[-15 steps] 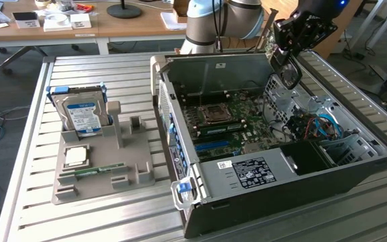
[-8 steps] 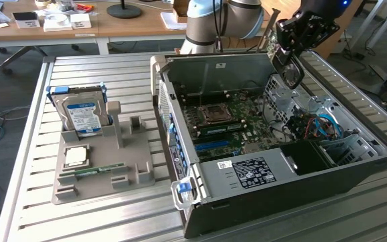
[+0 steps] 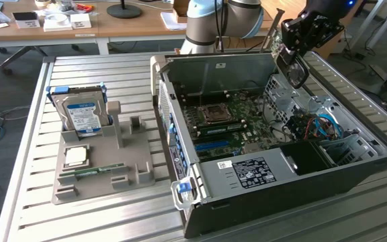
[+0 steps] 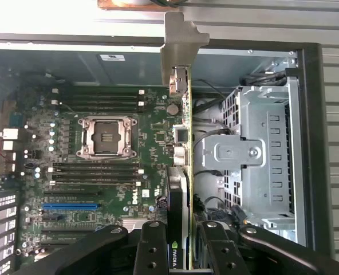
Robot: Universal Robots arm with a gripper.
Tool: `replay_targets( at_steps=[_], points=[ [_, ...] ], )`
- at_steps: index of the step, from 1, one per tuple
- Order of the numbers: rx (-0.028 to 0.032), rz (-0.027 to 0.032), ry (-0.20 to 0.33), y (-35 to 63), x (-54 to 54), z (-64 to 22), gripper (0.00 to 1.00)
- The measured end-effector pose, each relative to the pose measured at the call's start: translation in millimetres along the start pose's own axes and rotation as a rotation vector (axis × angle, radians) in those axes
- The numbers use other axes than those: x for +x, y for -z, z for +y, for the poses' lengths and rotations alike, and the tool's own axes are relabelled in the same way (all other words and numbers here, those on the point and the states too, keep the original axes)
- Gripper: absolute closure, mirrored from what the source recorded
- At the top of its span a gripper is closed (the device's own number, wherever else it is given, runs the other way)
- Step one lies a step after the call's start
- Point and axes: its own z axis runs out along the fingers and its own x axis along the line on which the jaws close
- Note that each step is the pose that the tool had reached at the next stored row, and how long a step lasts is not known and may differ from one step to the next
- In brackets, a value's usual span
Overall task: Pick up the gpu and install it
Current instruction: 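Pick up the gpu and move the gpu toward the slot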
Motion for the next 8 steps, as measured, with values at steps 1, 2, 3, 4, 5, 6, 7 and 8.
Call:
replay_targets(
  at_steps=[1,2,3,4,5,6,7,8],
  points=[
    [0.0,0.0,0.0,-0.1,-1.4,0.0,0.73],
    [0.0,0.0001,0.0,-0.1,-2.5,0.1,0.73],
    [0.0001,0.0,0.0,-0.1,-2.9,0.1,0.73],
    [0.0001,0.0,0.0,-0.1,-2.9,0.1,0.73],
    [0.0,0.0,0.0,-0.1,-2.9,0.0,0.73],
    [0.0001,0.0,0.0,0.0,-2.9,0.1,0.73],
    [0.0001,0.0,0.0,-0.1,-2.9,0.0,0.73],
    [0.0001,0.0,0.0,0.0,-2.9,0.1,0.73]
  ],
)
